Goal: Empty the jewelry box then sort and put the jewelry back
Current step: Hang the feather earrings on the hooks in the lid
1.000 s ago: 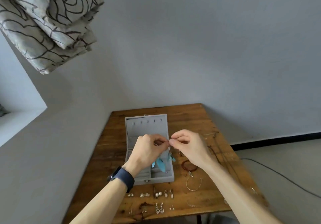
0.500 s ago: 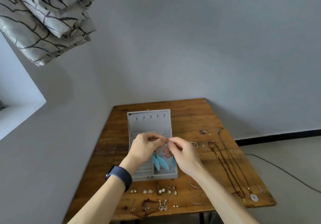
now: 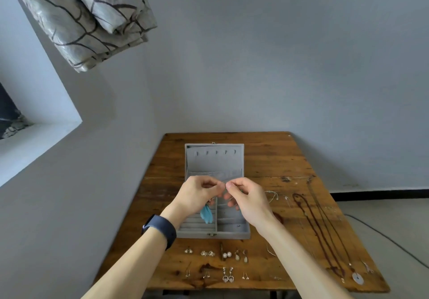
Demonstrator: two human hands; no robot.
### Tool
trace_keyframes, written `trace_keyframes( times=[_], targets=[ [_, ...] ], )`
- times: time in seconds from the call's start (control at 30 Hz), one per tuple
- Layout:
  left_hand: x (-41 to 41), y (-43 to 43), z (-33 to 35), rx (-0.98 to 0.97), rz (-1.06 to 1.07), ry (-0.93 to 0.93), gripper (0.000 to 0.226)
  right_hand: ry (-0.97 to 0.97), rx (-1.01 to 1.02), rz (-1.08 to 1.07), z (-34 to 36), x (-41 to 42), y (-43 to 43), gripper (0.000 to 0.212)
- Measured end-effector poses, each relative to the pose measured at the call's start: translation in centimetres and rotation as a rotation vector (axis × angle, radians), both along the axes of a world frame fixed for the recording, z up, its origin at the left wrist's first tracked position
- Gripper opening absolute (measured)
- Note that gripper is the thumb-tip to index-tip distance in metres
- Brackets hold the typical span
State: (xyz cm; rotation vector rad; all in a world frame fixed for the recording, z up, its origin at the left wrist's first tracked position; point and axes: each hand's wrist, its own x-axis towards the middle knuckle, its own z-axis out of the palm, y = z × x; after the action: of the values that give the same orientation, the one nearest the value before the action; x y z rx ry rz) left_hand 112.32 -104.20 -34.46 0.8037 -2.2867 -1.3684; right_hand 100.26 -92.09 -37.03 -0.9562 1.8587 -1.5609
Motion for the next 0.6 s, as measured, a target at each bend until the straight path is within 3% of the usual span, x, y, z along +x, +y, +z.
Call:
trace_keyframes(
  times=[0.1, 0.27, 0.33, 0.43, 0.6],
  targets=[
    [0.4, -1.2, -0.2, 0.070, 0.100, 0.041, 0.015, 0.007, 0.038, -0.038, 0.1, -0.2, -1.6, 0.011],
    [1.4, -5.8, -1.8, 0.397, 0.434, 0.145, 0.027, 0.051, 0.070, -0.079, 0.3, -0.8, -5.1, 0.011],
    [1.1, -8.2, -2.7, 0.409, 0.539, 0.107, 0.025, 0.070, 0.085, -0.091, 0.2, -1.0, -6.9, 0.012],
    [-0.1, -10.8, -2.6, 0.253, 0.551, -0.020, 0.023, 0.082, 0.090, -0.103, -0.1, -1.1, -10.0, 0.011],
    [-2.7, -13.9, -2.2, -0.129, 0.392, -0.144, 0.069, 0.042, 0.089, -0.158, -0.8, -1.4, -14.4, 0.011]
  ],
)
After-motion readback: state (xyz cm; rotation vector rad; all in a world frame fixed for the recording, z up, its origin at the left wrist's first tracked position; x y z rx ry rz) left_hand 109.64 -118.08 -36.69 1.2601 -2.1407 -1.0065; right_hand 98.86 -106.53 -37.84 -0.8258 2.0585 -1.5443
